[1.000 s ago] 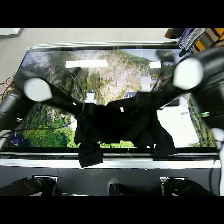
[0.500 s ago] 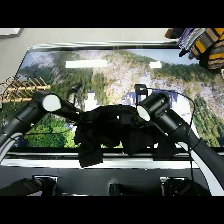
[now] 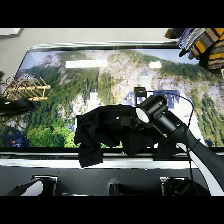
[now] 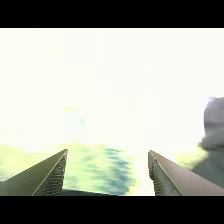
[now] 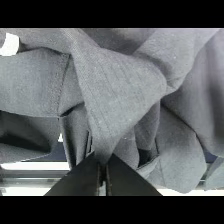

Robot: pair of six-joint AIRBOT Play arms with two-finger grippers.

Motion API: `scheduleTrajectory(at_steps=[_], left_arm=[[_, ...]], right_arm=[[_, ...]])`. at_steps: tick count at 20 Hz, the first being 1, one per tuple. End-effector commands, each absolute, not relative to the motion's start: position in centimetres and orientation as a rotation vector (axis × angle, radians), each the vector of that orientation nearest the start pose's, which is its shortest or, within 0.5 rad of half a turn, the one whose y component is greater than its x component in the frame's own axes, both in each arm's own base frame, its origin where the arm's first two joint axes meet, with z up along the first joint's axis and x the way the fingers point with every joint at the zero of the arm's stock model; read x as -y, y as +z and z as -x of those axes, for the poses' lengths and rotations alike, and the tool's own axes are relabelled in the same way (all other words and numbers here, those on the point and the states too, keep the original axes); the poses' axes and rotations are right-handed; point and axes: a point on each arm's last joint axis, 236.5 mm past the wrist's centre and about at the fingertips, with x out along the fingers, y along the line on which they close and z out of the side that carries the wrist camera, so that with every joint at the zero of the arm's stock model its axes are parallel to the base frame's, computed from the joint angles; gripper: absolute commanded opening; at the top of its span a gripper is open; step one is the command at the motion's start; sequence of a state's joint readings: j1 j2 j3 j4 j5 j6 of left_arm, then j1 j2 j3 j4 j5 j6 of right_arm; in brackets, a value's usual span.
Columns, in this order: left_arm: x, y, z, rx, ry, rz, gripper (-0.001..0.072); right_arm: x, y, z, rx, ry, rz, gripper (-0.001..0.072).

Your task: Fold the clothes and pants, and hang the long-sleeved shirts on hangers.

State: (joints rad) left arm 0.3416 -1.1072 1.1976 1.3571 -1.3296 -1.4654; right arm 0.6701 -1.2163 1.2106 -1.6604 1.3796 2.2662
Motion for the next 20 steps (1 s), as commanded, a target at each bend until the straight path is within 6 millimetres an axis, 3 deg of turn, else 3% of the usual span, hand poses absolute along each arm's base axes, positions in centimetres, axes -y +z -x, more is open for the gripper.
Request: scheduleTrajectory(at_steps=[1,5,8,13,15,20], left_arm=[[-15.8,7.2,-32.7,-1.131,0.250,0.318,0.0577],[-21.0,3.1,-34.1,-1.105,0.331,0.419,0.0577],[-22.8,-1.6,-33.8,-1.187,0.318,0.443,0.0576],[-22.6,-7.0,-33.6,-1.299,0.246,0.439,0.0573],[-22.5,-8.1,-33.7,-1.315,0.242,0.446,0.0526],[-21.0,-10.2,-34.5,-1.358,0.181,0.408,0.0524]], right_arm=[[-19.5,3.6,-27.9,-1.381,0.021,-0.045,0.0029],[-19.3,3.6,-27.6,-1.391,0.015,-0.036,0.0029],[-19.3,3.6,-27.6,-1.390,0.014,-0.034,0.0030],[-19.2,3.6,-27.6,-1.393,0.012,-0.033,0.0030],[-19.2,3.6,-27.5,-1.396,0.009,-0.031,0.0030],[-19.1,3.6,-27.5,-1.397,0.008,-0.030,0.0030]])
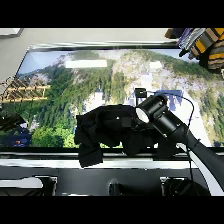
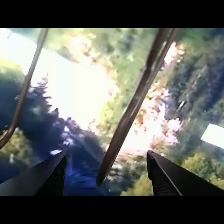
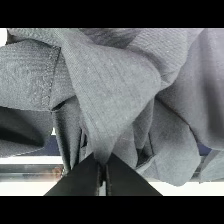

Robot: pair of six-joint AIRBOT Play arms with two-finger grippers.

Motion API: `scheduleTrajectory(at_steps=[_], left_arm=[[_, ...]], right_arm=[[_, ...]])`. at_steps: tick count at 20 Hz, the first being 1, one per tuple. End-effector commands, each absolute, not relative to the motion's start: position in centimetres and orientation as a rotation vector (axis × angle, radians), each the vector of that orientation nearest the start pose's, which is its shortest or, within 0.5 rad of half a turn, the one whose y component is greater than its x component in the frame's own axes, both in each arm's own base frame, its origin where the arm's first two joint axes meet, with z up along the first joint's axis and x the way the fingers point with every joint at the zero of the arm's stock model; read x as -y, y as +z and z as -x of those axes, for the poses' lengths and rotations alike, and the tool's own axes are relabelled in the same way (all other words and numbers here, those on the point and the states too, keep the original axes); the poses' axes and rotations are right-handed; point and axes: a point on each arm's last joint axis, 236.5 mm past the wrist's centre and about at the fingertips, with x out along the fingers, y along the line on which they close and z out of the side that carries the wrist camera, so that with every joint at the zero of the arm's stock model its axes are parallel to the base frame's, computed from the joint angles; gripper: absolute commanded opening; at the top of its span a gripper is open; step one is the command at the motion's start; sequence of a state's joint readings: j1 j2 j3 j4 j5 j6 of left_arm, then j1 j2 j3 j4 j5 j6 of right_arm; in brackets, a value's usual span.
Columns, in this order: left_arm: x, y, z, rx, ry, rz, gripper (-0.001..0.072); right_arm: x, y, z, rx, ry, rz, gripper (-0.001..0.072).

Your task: Fold the clothes and pants, and hang the long-sleeved shirts on hangers.

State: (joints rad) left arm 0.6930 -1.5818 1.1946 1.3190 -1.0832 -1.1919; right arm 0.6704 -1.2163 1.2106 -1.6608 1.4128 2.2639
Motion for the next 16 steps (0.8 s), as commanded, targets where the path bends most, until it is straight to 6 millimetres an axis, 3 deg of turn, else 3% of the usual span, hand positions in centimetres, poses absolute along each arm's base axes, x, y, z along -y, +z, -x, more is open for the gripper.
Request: scheduleTrajectory(at_steps=[1,4,9,10,13,15,16], left_arm=[[-20.8,-10.3,-34.8,-1.356,0.178,0.397,0.0524],[-20.3,-10.8,-35.2,-1.370,0.163,0.367,0.0433],[-19.7,-11.4,-35.2,-1.394,0.148,0.342,0.0411],[-19.6,-11.4,-35.2,-1.396,0.145,0.340,0.0303],[-19.4,-11.4,-35.4,-1.394,0.140,0.335,0.0102],[-19.2,-11.1,-35.7,-1.392,0.133,0.328,0.0020],[-19.1,-10.9,-35.9,-1.391,0.129,0.324,0.0020]], right_arm=[[-19.1,3.6,-27.5,-1.398,0.008,-0.030,0.0030],[-19.1,3.6,-27.5,-1.397,0.008,-0.030,0.0030],[-19.1,3.6,-27.5,-1.398,0.005,-0.033,0.0030],[-19.1,3.6,-27.5,-1.398,0.005,-0.033,0.0030],[-19.1,3.6,-27.5,-1.398,0.005,-0.033,0.0030],[-19.1,3.5,-27.4,-1.401,0.003,-0.031,0.0030],[-19.0,3.5,-27.4,-1.402,0.002,-0.031,0.0030]])
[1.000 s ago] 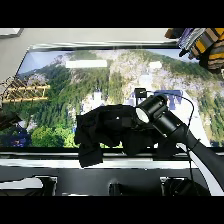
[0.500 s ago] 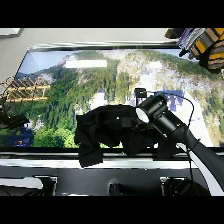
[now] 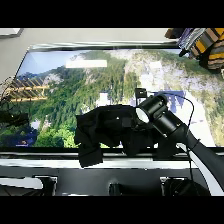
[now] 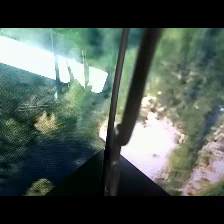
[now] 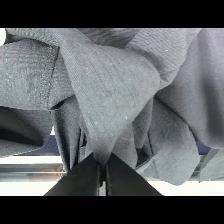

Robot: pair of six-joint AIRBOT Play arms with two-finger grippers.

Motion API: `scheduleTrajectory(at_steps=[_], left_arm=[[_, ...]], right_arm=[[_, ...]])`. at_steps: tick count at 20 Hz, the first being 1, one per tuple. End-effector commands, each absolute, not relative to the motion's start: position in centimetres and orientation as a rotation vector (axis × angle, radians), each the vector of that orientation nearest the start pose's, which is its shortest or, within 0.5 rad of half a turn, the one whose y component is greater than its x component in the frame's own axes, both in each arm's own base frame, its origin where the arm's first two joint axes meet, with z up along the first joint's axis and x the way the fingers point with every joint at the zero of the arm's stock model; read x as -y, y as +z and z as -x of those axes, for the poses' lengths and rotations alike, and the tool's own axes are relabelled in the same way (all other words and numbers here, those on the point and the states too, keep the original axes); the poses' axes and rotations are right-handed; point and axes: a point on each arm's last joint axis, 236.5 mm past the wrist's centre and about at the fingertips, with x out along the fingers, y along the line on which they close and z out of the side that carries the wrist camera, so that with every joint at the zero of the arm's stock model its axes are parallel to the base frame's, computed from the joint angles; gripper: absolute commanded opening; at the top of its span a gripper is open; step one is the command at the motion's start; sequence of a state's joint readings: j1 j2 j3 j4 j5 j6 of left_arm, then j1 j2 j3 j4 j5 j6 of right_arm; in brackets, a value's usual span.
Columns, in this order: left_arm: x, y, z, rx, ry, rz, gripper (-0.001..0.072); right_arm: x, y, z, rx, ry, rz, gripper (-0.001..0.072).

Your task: Fold the clothes and pants, and hang the long-sleeved shirts on hangers.

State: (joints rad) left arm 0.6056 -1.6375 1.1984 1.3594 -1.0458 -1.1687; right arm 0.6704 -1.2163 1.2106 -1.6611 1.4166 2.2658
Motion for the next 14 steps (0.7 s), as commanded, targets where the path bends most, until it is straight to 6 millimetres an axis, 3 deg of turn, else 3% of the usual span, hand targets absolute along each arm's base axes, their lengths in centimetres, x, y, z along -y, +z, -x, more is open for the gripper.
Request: scheduleTrajectory(at_steps=[1,6,10,14], left_arm=[[-18.9,-10.4,-36.3,-1.385,0.122,0.321,0.0020],[-18.9,-5.0,-39.5,-1.325,0.086,0.267,0.0018],[-19.7,2.6,-43.1,-1.148,0.135,0.228,0.0017],[-19.5,10.9,-44.8,-0.977,0.149,0.139,0.0016]], right_arm=[[-19.0,3.5,-27.3,-1.403,0.001,-0.030,0.0030],[-18.8,3.5,-27.1,-1.414,-0.007,-0.023,0.0030],[-18.6,3.5,-26.8,-1.424,-0.014,-0.017,0.0030],[-18.6,3.5,-27.0,-1.417,-0.013,-0.017,0.0030]])
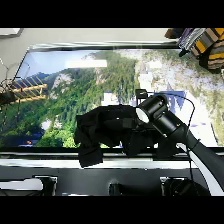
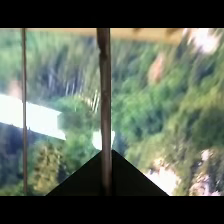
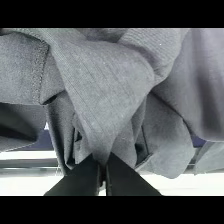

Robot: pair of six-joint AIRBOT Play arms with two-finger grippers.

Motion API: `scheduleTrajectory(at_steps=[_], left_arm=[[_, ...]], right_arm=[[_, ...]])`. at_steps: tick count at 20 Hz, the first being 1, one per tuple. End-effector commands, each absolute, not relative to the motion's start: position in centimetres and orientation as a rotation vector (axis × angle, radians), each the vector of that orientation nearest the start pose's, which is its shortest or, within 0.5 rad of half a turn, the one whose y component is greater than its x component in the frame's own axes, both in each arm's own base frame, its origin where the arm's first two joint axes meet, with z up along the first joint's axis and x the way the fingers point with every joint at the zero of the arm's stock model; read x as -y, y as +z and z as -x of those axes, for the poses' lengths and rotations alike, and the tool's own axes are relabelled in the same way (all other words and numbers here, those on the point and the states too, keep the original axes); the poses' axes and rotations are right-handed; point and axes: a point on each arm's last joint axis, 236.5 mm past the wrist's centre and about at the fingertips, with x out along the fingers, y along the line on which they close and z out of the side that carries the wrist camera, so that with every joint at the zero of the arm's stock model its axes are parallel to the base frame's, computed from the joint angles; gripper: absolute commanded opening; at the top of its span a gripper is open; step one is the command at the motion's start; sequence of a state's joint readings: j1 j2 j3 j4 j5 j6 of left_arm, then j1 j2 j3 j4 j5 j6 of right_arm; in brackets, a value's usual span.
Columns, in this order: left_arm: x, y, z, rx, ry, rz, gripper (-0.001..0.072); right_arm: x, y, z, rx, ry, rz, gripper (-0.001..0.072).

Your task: Fold the clothes and pants, and hang the long-sleeved shirts on hangers.

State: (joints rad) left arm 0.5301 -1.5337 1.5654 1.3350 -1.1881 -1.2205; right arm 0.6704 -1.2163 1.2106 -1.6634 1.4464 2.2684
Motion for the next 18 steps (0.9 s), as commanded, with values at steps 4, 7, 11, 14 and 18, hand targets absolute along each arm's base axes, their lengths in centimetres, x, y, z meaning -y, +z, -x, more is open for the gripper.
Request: scheduleTrajectory(at_steps=[4,7,11,14,18], left_arm=[[-17.2,18.5,-44.4,-0.830,0.142,0.064,0.0015],[-11.5,20.3,-42.5,-0.819,0.035,-0.021,0.0013],[-1.9,15.5,-35.5,-0.910,-0.151,-0.113,0.0014],[4.6,12.6,-29.1,-0.936,-0.320,-0.170,0.0017],[12.0,13.5,-22.9,-0.835,-0.582,-0.148,0.0017]], right_arm=[[-18.5,3.5,-27.2,-1.410,-0.014,-0.014,0.0030],[-17.9,3.6,-28.0,-1.376,-0.036,0.001,0.0029],[-16.6,4.0,-29.1,-1.326,-0.108,0.008,0.0029],[-15.4,4.3,-29.9,-1.284,-0.144,0.044,0.0029],[-14.1,4.7,-30.7,-1.251,-0.187,0.073,0.0028]])
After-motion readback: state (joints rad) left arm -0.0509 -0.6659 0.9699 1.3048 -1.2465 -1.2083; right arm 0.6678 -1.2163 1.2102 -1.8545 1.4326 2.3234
